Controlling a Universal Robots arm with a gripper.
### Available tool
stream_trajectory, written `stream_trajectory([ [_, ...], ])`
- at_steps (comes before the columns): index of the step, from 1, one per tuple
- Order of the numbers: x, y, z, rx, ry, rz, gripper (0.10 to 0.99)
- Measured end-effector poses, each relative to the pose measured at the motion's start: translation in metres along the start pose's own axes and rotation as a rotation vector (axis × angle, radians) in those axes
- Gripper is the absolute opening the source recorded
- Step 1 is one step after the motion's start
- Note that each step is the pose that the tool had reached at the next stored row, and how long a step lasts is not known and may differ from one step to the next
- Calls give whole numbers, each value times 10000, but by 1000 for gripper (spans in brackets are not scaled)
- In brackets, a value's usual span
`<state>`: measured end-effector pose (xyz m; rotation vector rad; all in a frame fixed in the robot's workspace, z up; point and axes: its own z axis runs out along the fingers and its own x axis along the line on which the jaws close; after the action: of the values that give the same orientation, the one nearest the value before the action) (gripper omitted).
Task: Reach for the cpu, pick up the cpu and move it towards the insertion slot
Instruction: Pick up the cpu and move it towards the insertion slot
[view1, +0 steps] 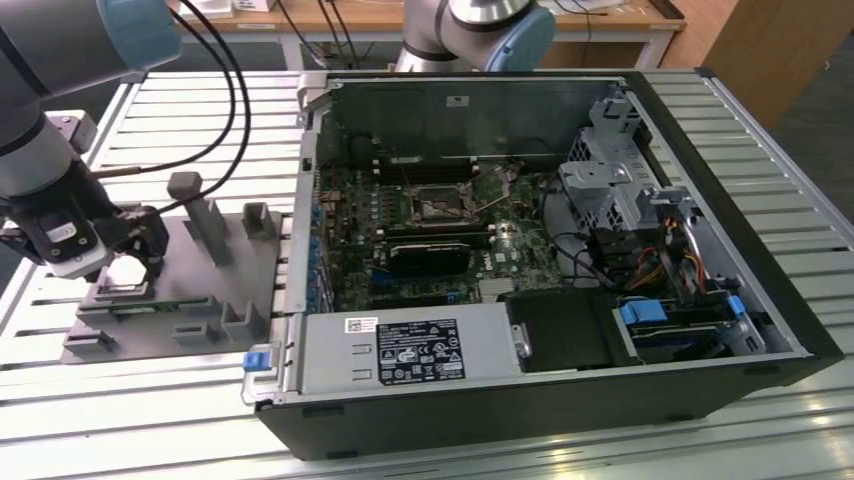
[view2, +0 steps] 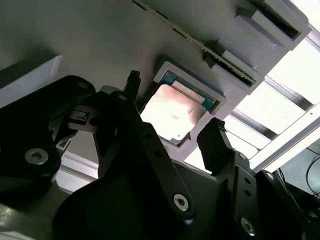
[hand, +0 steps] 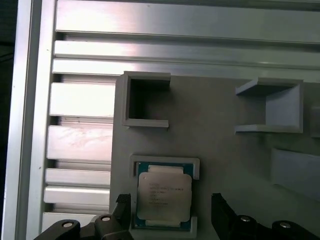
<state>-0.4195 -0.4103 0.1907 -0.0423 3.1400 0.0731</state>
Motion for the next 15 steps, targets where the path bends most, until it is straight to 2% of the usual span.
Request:
stream_trajectory([
  [8,29,28,60,-3,1,1,737],
  [10,34,32,71,-5,-2,0,722],
  [11,37,34,75,-5,0,1,655],
  [15,47,41,91,-10,0,1,655],
])
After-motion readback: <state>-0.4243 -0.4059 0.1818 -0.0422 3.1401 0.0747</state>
